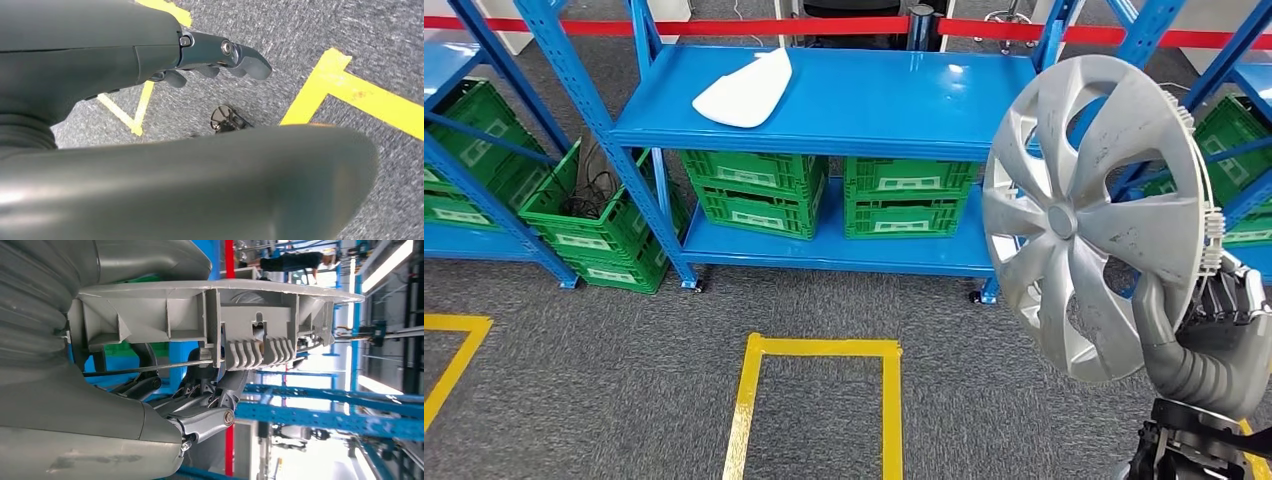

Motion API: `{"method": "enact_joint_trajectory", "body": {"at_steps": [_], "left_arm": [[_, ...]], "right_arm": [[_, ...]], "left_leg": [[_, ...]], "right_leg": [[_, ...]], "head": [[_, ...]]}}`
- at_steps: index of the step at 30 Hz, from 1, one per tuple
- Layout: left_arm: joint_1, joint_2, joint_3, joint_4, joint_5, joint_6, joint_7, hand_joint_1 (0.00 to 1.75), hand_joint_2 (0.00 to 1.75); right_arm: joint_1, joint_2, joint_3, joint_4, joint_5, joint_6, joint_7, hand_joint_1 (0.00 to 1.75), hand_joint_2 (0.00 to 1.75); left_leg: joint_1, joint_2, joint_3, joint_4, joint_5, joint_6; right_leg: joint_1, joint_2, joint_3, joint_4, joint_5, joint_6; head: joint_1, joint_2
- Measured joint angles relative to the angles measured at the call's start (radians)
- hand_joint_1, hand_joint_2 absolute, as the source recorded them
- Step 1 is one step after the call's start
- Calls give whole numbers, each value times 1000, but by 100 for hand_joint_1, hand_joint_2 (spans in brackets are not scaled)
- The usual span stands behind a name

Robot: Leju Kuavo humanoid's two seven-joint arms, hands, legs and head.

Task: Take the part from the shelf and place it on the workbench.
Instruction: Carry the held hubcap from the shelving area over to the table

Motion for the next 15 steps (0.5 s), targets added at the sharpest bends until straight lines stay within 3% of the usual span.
{"method": "enact_joint_trajectory", "body": {"at_steps": [2, 4, 5, 7, 9, 10, 11, 13, 15], "left_arm": [[1, 0, 0, 0, -2, -1, 1, 0, 0], [2, 0, -1, 0, -3, -1, 5, 0, 0], [2, -1, -1, 0, -4, -1, 7, 0, 0], [2, -3, -2, 0, -1, -3, 10, 0, 0], [2, -4, -2, 0, 5, -6, 12, 0, 0], [2, -4, -2, 0, 8, -6, 12, 0, 0], [2, -4, -2, 0, 9, -7, 13, 0, 0], [0, -4, -2, 0, 10, -8, 13, 0, 0], [-2, -4, -2, 0, 10, -9, 13, 0, 0]], "right_arm": [[-4, 0, 1, 0, 2, 0, 3, 175, 175], [-7, 1, 3, 0, 6, -1, 8, 175, 175], [-10, 1, 4, 0, 8, -2, 11, 175, 175], [-14, 1, 6, 0, 14, -5, 19, 175, 175], [-15, 1, 8, 0, 15, -6, 26, 175, 175], [-14, 1, 8, 0, 16, -6, 28, 175, 175], [-14, 1, 8, 0, 16, -6, 30, 175, 175], [-14, 1, 8, 0, 17, -7, 31, 175, 175], [-15, 1, 8, 0, 18, -7, 31, 175, 175]], "left_leg": [[1, 0, -7, -1, 12, -12], [2, -1, -24, 18, -5, -22], [3, -1, -41, 54, -35, -26], [5, -1, -86, 177, -116, -31], [5, -1, -107, 269, -160, -33], [5, -1, -91, 263, -156, -31], [4, -1, -53, 215, -137, -27], [0, -1, 49, 66, -99, -14], [-6, 0, 101, -24, -85, -4]], "right_leg": [[3, 0, -6, -1, 13, -14], [-1, -4, -13, -8, 29, -28], [-3, -5, -18, -13, 38, -35], [-2, -6, -34, -14, 52, -43], [1, -6, -54, -12, 67, -44], [3, -5, -64, -12, 74, -44], [4, -3, -73, -10, 80, -42], [7, -1, -87, -6, 92, -37], [8, -2, -96, -3, 102, -27]], "head": [[-2, 0], [-5, 0], [-10, 0], [-21, 0], [-28, 0], [-32, 0], [-35, 0], [-44, 0], [-48, 0]]}}
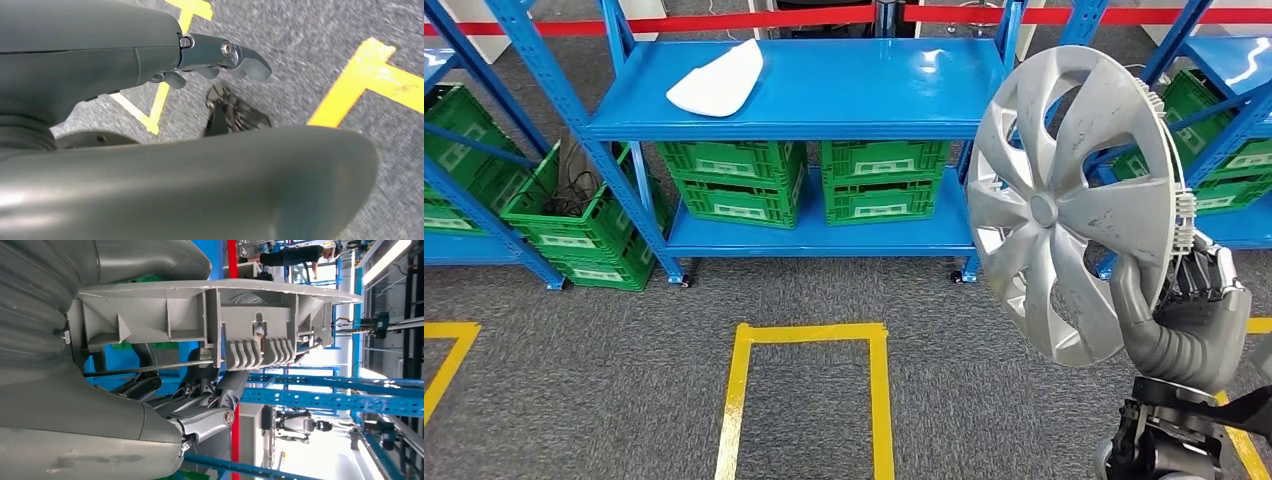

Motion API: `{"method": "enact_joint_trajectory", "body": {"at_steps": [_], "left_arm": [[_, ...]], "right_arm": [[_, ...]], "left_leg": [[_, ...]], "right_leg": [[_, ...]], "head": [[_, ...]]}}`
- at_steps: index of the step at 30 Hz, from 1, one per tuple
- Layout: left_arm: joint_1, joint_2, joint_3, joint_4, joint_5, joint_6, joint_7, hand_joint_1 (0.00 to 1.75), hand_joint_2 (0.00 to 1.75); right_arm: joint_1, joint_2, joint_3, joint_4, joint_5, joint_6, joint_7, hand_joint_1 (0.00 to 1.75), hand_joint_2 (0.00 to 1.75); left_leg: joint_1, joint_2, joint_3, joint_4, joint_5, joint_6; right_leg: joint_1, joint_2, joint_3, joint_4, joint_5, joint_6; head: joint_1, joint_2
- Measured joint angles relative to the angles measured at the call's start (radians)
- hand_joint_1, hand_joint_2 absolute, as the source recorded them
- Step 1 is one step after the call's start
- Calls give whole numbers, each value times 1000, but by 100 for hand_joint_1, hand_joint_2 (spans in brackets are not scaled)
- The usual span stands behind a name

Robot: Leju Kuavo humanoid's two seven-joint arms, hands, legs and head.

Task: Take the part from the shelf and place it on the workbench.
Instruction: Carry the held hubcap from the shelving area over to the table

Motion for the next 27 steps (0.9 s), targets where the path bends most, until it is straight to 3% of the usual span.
{"method": "enact_joint_trajectory", "body": {"at_steps": [3, 4, 6, 8, 9, 10, 11, 13, 15, 18, 19, 21, 23, 24, 25, 26, 27], "left_arm": [[3, -1, 0, 0, 0, 0, 0, 0, 0], [3, -2, 0, 0, 0, 0, 0, 0, 0], [2, -4, 0, 0, 0, 0, 0, 0, 0], [2, -5, 0, 0, 0, 0, 1, 0, 0], [3, -6, 0, 0, 0, 0, 1, 0, 0], [3, -7, 0, 0, -1, 0, 3, 0, 0], [4, -8, 0, 0, -2, 0, 5, 0, 0], [3, -10, 0, 0, -5, 2, 8, 0, 0], [2, -11, 0, 0, -6, 2, 9, 0, 0], [3, -10, 0, 0, -6, 2, 10, 0, 0], [3, -10, 0, 0, -6, 2, 10, 0, 0], [3, -10, 0, 0, -6, 2, 9, 0, 0], [3, -11, 0, 0, -5, 0, 7, 0, 0], [4, -11, 0, 0, -6, 0, 7, 0, 0], [4, -12, 0, 0, -6, 0, 6, 0, 0], [4, -12, 0, 0, -6, 0, 6, 0, 0], [4, -13, 0, 0, -7, 0, 7, 0, 0]], "right_arm": [[0, 0, 1, 0, 1, -1, 0, 175, 175], [0, -1, 1, 0, 1, -1, 0, 175, 175], [-1, -1, 0, 0, 1, -1, 0, 175, 175], [-1, -2, 0, 0, 2, -1, 1, 175, 175], [0, -2, 1, 0, 2, -1, 1, 175, 175], [1, -2, 1, 0, 2, -1, 2, 175, 175], [2, -2, 1, 0, 2, -1, 3, 175, 175], [2, -2, 1, 0, 2, 0, 3, 175, 175], [2, -1, 1, 0, 2, 1, 3, 175, 175], [3, -1, 1, 0, 3, 2, 3, 175, 175], [3, -1, 1, 0, 4, 2, 3, 175, 175], [2, -1, 1, 0, 5, 2, 3, 175, 175], [2, -1, 1, 0, 8, 2, 4, 175, 175], [3, 0, 1, 0, 9, 2, 5, 175, 175], [3, 0, 1, 0, 11, 2, 6, 175, 175], [3, 0, 1, 0, 11, 2, 8, 175, 175], [4, 0, 1, 0, 12, 2, 10, 175, 175]], "left_leg": [[-3, 2, -2, -14, 15, 15], [-1, 3, -2, -17, 23, 20], [5, 6, -9, -20, 41, 30], [5, 6, -30, -15, 53, 33], [5, 6, -41, -10, 58, 32], [5, 6, -52, -5, 61, 31], [5, 6, -62, 2, 63, 30], [5, 5, -78, 14, 66, 26], [2, 4, -88, 21, 73, 16], [3, 3, -96, 23, 83, -4], [3, 3, -103, 32, 72, -10], [5, 2, -135, 102, 13, -18], [7, 2, -181, 230, -60, -23], [7, 2, -194, 279, -78, -25], [7, 2, -191, 297, -77, -25], [7, 2, -171, 279, -60, -23], [7, 2, -132, 227, -34, -20]], "right_leg": [[-4, 0, -8, 1, 10, 19], [-5, 1, -17, 13, -4, 24], [-8, 4, -51, 96, -74, 35], [-12, 4, -89, 227, -152, 43], [-13, 4, -95, 271, -167, 46], [-15, 4, -86, 279, -165, 48], [-16, 4, -59, 247, -145, 48], [-17, 4, 30, 111, -104, 45], [-13, 5, 85, 21, -90, 36], [-11, 4, 83, 7, -82, 19], [-12, 3, 80, 3, -76, 11], [-15, 0, 71, -4, -63, -6], [-11, -1, 53, -2, -51, -13], [-9, 0, 42, 0, -45, -14], [-8, 1, 32, 3, -39, -14], [-7, 2, 23, 5, -34, -13], [-7, 3, 16, 7, -29, -11]], "head": [[0, 0], [0, 0], [8, 0], [19, 0], [22, 0], [26, 0], [29, 0], [37, 0], [41, 0], [40, 0], [38, 0], [29, 0], [18, 0], [15, 0], [13, 0], [9, 0], [5, 0]]}}
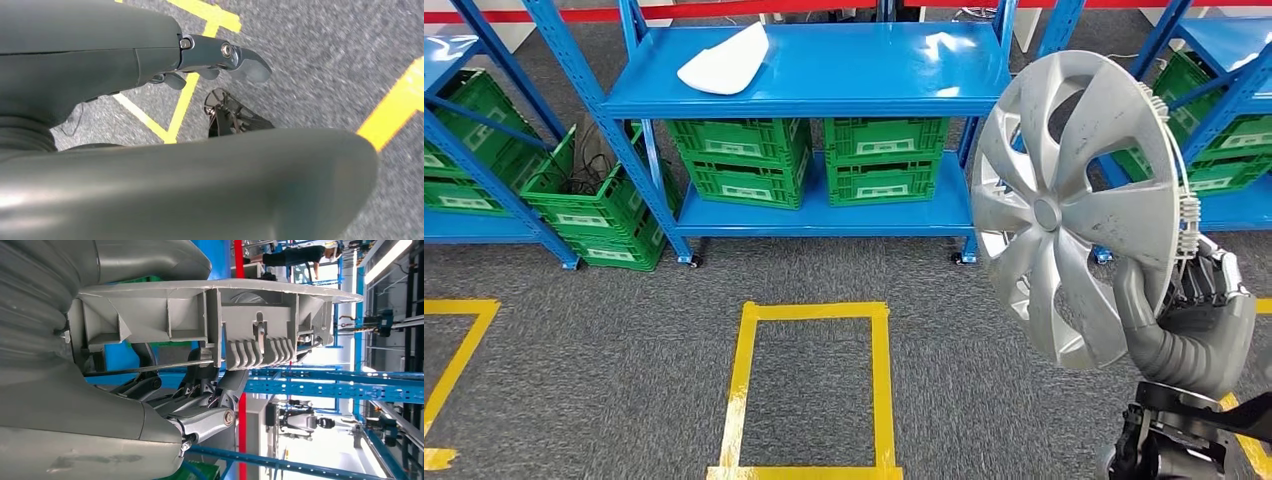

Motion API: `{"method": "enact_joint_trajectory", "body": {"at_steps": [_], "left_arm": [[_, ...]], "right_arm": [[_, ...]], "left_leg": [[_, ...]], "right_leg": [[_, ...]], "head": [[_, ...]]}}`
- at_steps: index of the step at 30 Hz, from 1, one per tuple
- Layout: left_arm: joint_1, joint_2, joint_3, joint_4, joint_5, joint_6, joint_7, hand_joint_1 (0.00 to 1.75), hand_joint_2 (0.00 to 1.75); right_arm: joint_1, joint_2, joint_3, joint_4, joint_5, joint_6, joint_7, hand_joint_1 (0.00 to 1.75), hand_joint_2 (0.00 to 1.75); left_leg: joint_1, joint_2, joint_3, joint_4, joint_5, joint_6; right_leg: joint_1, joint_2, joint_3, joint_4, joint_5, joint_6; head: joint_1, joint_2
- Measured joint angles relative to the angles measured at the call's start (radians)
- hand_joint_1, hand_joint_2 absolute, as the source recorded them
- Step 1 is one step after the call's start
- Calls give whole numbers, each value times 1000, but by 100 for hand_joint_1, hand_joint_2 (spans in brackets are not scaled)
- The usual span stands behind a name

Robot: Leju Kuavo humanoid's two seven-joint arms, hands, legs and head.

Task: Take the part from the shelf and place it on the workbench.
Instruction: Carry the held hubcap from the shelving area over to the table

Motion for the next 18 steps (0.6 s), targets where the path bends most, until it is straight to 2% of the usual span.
{"method": "enact_joint_trajectory", "body": {"at_steps": [2, 3, 4, 6, 7, 8, 9, 11, 12, 13, 14, 15, 16, 18], "left_arm": [[-2, 0, 0, 0, -2, 1, 1, 0, 0], [-3, -1, 0, 0, -3, 2, 1, 0, 0], [-4, -1, 0, 0, -3, 2, 2, 0, 0], [-3, -2, -1, 0, -4, 2, 2, 0, 0], [-3, -4, -1, 0, -4, 3, 3, 0, 0], [-2, -5, -2, 0, -4, 3, 3, 0, 0], [-2, -6, -2, 0, -4, 4, 3, 0, 0], [-2, -6, -4, 0, -4, 5, 3, 0, 0], [-2, -6, -4, 0, -4, 5, 3, 0, 0], [-2, -7, -5, 0, -4, 5, 3, 0, 0], [-1, -7, -6, 0, -4, 5, 3, 0, 0], [-1, -8, -6, 0, -4, 5, 3, 0, 0], [-1, -9, -6, 0, -4, 5, 3, 0, 0], [-2, -11, -7, 0, -5, 6, 2, 0, 0]], "right_arm": [[0, 0, 0, 0, 2, 0, 3, 175, 175], [0, 0, 0, 0, 3, 1, 4, 175, 175], [-1, 0, 0, 0, 3, 1, 5, 175, 175], [-1, 0, 0, 0, 4, 2, 7, 175, 175], [0, 0, 0, 0, 4, 2, 8, 175, 175], [0, -1, -1, 0, 5, 2, 9, 175, 175], [1, -1, -1, 0, 6, 3, 10, 175, 175], [1, -1, -1, 0, 7, 3, 11, 175, 175], [2, -1, -1, 1, 8, 3, 12, 175, 175], [3, -1, -1, 1, 8, 3, 13, 175, 175], [4, -1, -1, 2, 9, 3, 14, 175, 175], [5, -1, -1, 2, 9, 3, 14, 175, 175], [5, -1, -1, 2, 10, 3, 14, 175, 175], [4, -1, -1, 2, 12, 3, 14, 175, 175]], "left_leg": [[-2, -1, 93, -141, 30, 9], [-4, -1, 125, -192, 34, 12], [-7, -2, 142, -220, 32, 16], [-8, -2, 138, -232, 41, 23], [-7, -1, 135, -237, 49, 29], [-4, 0, 131, -241, 57, 35], [-1, 1, 125, -246, 66, 41], [-1, 2, 109, -243, 79, 48], [-1, 2, 98, -240, 86, 48], [-1, 2, 87, -237, 91, 48], [-1, 2, 76, -232, 95, 47], [-1, 2, 66, -226, 99, 45], [-1, 1, 57, -220, 101, 43], [-4, 1, 44, -209, 106, 35]], "right_leg": [[1, 1, -10, 3, 9, 7], [2, 0, -15, 3, 14, 12], [1, 0, -18, 4, 21, 17], [0, -1, -23, 2, 32, 29], [-1, 0, -30, 7, 27, 35], [-2, 1, -41, 25, 8, 40], [-4, 2, -57, 63, -25, 45], [-8, 2, -97, 187, -106, 54], [-9, 2, -110, 244, -131, 57], [-10, 2, -112, 278, -138, 60], [-10, 2, -98, 277, -128, 62], [-11, 2, -66, 239, -105, 62], [-12, 2, -22, 172, -84, 61], [-10, 3, 61, 48, -68, 54]], "head": [[-8, 0], [-10, 0], [-12, 0], [-12, 0], [-12, 0], [-9, 0], [-5, 0], [6, 0], [11, 0], [15, 0], [19, 0], [23, 0], [28, 0], [34, 0]]}}
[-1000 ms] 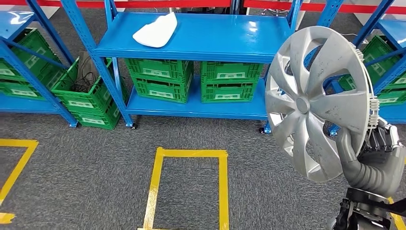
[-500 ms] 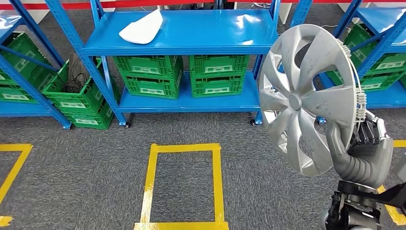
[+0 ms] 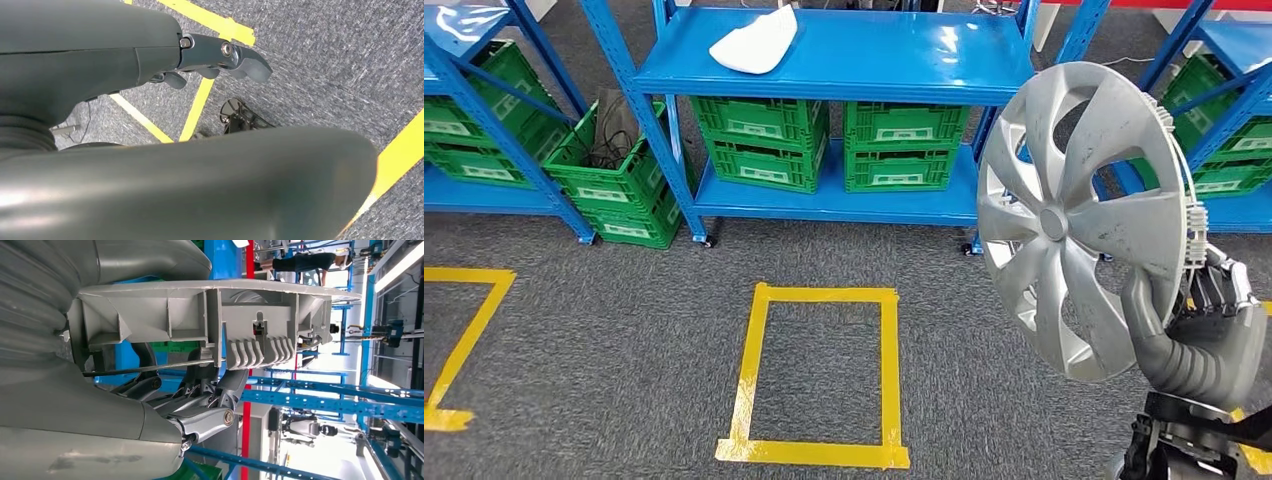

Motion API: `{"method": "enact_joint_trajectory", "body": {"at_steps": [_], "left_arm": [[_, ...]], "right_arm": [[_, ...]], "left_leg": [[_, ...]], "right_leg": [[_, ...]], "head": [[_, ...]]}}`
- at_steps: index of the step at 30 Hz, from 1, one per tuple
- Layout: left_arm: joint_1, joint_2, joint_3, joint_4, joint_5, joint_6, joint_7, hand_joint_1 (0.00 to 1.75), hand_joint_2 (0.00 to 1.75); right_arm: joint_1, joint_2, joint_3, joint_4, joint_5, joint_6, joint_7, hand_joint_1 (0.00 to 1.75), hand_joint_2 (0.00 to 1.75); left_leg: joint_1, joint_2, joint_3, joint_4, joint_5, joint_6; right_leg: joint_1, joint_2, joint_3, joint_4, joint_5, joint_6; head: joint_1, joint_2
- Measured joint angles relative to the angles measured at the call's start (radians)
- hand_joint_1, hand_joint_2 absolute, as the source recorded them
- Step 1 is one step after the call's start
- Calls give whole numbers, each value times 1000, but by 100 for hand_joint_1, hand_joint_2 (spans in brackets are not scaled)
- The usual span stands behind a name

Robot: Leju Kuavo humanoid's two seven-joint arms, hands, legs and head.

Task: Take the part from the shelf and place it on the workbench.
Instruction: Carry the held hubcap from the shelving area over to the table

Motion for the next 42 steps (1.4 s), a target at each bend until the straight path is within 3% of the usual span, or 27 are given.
{"method": "enact_joint_trajectory", "body": {"at_steps": [2, 4, 5, 6, 8, 9, 10, 11, 12, 14, 16, 18, 20, 22, 24, 25, 26, 27, 29, 31, 35, 37, 39, 40, 41, 42], "left_arm": [[0, 0, 0, 0, 0, 0, 0, 0, 0], [0, 0, 0, 0, -1, 1, 0, 0, 0], [0, 0, 0, 0, -1, 2, 0, 0, 0], [1, 0, 0, 0, -2, 2, 0, 0, 0], [1, -1, -1, 0, -2, 2, 1, 0, 0], [1, -1, -1, 0, -2, 2, 1, 0, 0], [1, -1, -1, 0, -2, 2, 1, 0, 0], [1, -1, -1, 0, -2, 2, 1, 0, 0], [1, -1, -2, 0, -3, 2, 1, 0, 0], [-1, -1, -3, 0, -3, 2, 2, 0, 0], [-3, -1, -5, 0, -4, 2, 2, 0, 0], [-3, -1, -7, 0, -5, 3, 4, 0, 0], [-2, -2, -8, 0, -5, 3, 8, 0, 0], [-2, -3, -9, 0, -6, 4, 11, 0, 0], [-2, -3, -9, 0, -6, 4, 12, 0, 0], [-1, -3, -9, 0, -6, 4, 12, 0, 0], [-1, -4, -9, 0, -6, 4, 13, 0, 0], [-1, -4, -10, 0, -6, 4, 13, 0, 0], [0, -5, -10, 0, -6, 4, 14, 0, 0], [-1, -6, -10, 0, -6, 4, 13, 0, 0], [0, -4, -11, 0, -6, 4, 14, 0, 0], [0, -4, -13, 0, -6, 4, 14, 0, 0], [0, -5, -15, 0, -6, 4, 14, 0, 0], [0, -5, -15, 0, -6, 3, 14, 0, 0], [1, -5, -15, 0, -6, 3, 14, 0, 0], [1, -5, -15, 0, -6, 2, 14, 0, 0]], "right_arm": [[0, 0, 0, 0, 1, 0, 0, 175, 175], [0, 0, 0, 0, 2, 0, 0, 175, 175], [0, 0, 0, 0, 2, 0, 0, 175, 175], [0, 0, 0, 0, 2, 0, 0, 175, 175], [0, 0, 0, 0, 2, 0, 1, 175, 175], [1, 1, 0, 0, 2, 0, 1, 175, 175], [1, 1, 0, 0, 2, -1, 1, 175, 175], [1, 1, 0, 0, 1, -2, 1, 175, 175], [2, 1, 0, 0, 0, -3, 2, 175, 175], [2, 1, 0, 0, -1, -4, 2, 175, 175], [1, 1, 0, 0, -2, -4, 2, 175, 175], [0, 2, 0, 0, -2, -6, 1, 175, 175], [1, 2, 0, 1, -2, -8, 1, 175, 175], [2, 2, 0, 1, -2, -12, 0, 175, 175], [2, 3, 0, 2, -1, -14, 0, 175, 175], [3, 3, 0, 3, -1, -15, 0, 175, 175], [4, 3, 0, 4, -1, -15, 0, 175, 175], [4, 3, 0, 5, -1, -15, 0, 175, 175], [4, 3, 0, 6, -1, -15, 0, 175, 175], [3, 4, 0, 6, -1, -15, -1, 175, 175], [1, 6, 0, 6, 0, -16, -1, 175, 175], [1, 8, 0, 8, 0, -17, -1, 175, 175], [1, 10, 0, 9, 0, -17, -1, 175, 175], [1, 11, 0, 9, 0, -16, -1, 175, 175], [2, 11, 0, 10, 0, -16, -1, 175, 175], [2, 11, 0, 11, 0, -15, -1, 175, 175]], "left_leg": [[-2, 0, -9, 5, 10, -13], [-2, -1, -19, 8, 13, -25], [-1, -1, -28, 22, -1, -30], [0, -2, -43, 55, -29, -33], [3, -2, -86, 177, -107, -40], [5, -2, -106, 240, -136, -42], [5, -2, -113, 280, -147, -43], [5, -2, -104, 285, -139, -42], [5, -2, -75, 251, -116, -40], [4, -2, 22, 110, -76, -31], [0, -3, 90, 6, -69, -24], [-3, -4, 96, -14, -66, -17], [0, -2, 86, -22, -50, -5], [5, 0, 73, -28, -33, 7], [4, 0, 52, -24, -21, 13], [3, 0, 40, -21, -15, 13], [3, 0, 27, -17, -9, 12], [3, 0, 15, -11, -4, 11], [3, 0, -6, 1, 4, 6], [1, 0, -20, 9, 12, -4], [3, -1, -40, 15, 26, -29], [5, -2, -66, 64, -22, -37], [7, -2, -110, 187, -103, -41], [7, -2, -126, 246, -130, -42], [7, -2, -129, 277, -139, -42], [7, -2, -110, 267, -129, -39]], "right_leg": [[5, 1, 26, -43, -6, -9], [3, -1, 18, -52, 2, -25], [1, -2, 14, -55, 8, -36], [0, -4, 10, -58, 15, -45], [2, -5, -4, -58, 26, -57], [4, -5, -13, -56, 32, -59], [6, -5, -22, -54, 37, -59], [7, -4, -31, -51, 42, -59], [8, -3, -39, -48, 47, -57], [9, -2, -51, -44, 54, -52], [10, -3, -58, -41, 64, -42], [9, -4, -64, -42, 77, -29], [8, -2, -76, -33, 69, -17], [5, -1, -109, 37, 8, -6], [1, -1, -151, 164, -66, 3], [0, -1, -162, 214, -83, 6], [0, -1, -158, 233, -82, 8], [-1, -1, -135, 212, -64, 9], [-3, -2, -49, 82, -23, 7], [0, -1, 18, -19, -12, -3], [6, -1, 9, -46, 2, -33], [2, -5, 5, -52, 20, -48], [4, -6, -13, -51, 35, -55], [5, -5, -24, -50, 42, -57], [6, -5, -35, -49, 50, -57], [8, -4, -44, -49, 57, -56]], "head": [[1, 0], [-2, 0], [-4, 0], [-9, 0], [-20, 0], [-24, 0], [-27, 0], [-29, 0], [-32, 0], [-42, 0], [-47, 0], [-48, 0], [-48, 0], [-39, 0], [-28, 0], [-23, 0], [-18, 0], [-14, 0], [-4, 0], [0, 0], [-2, 0], [-8, 0], [-19, 0], [-23, 0], [-27, 0], [-31, 0]]}}
